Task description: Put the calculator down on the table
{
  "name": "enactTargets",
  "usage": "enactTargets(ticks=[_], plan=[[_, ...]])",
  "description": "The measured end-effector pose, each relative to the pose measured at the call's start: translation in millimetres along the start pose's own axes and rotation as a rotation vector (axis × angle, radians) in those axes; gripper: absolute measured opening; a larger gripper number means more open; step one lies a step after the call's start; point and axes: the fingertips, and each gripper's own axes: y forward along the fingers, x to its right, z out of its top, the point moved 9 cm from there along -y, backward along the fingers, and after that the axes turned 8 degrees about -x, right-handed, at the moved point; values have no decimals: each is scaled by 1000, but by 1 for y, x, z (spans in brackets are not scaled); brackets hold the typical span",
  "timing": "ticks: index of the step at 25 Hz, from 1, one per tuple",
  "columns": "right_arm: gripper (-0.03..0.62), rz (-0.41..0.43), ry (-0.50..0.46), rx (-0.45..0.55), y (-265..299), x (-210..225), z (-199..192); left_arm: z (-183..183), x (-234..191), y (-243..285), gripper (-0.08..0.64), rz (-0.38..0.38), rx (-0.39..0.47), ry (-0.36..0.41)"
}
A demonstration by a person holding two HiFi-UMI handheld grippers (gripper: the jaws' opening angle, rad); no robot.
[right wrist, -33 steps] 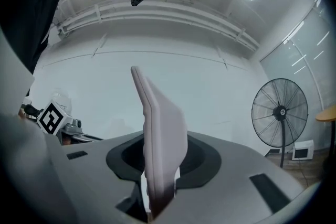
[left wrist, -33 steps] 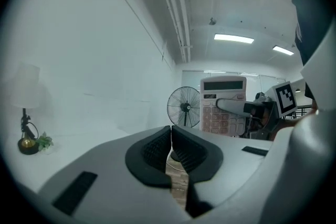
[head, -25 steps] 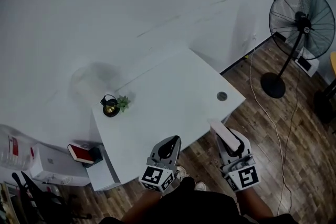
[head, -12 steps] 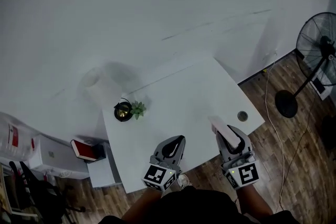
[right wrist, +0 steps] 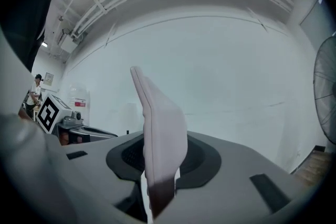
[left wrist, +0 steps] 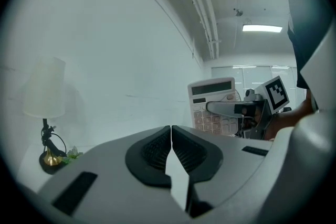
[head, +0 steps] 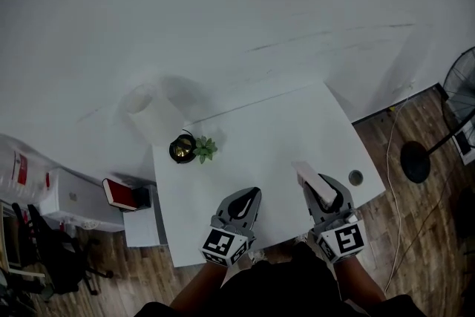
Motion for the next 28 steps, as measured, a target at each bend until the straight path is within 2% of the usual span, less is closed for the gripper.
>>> enactTargets(ticks=[7, 12, 18, 20, 24, 28], plan=[[138, 186, 42, -127, 43, 20, -24, 0, -8, 12, 23, 161, -19, -27], [138, 285, 144, -216, 69, 27, -45, -4, -13, 15, 23, 213, -34, -23], [138, 382, 241, -354, 95, 23, -76, -24, -21, 13, 23, 278, -99, -119], [138, 421, 300, -408, 101, 20, -91, -33, -21, 12, 23, 286, -116, -150], [138, 497, 447, -554, 115, 15, -126, -46, -25, 7, 23, 308, -113, -216], [138, 546, 535, -674, 128, 5, -156, -45, -40, -1, 23, 360, -86, -252]])
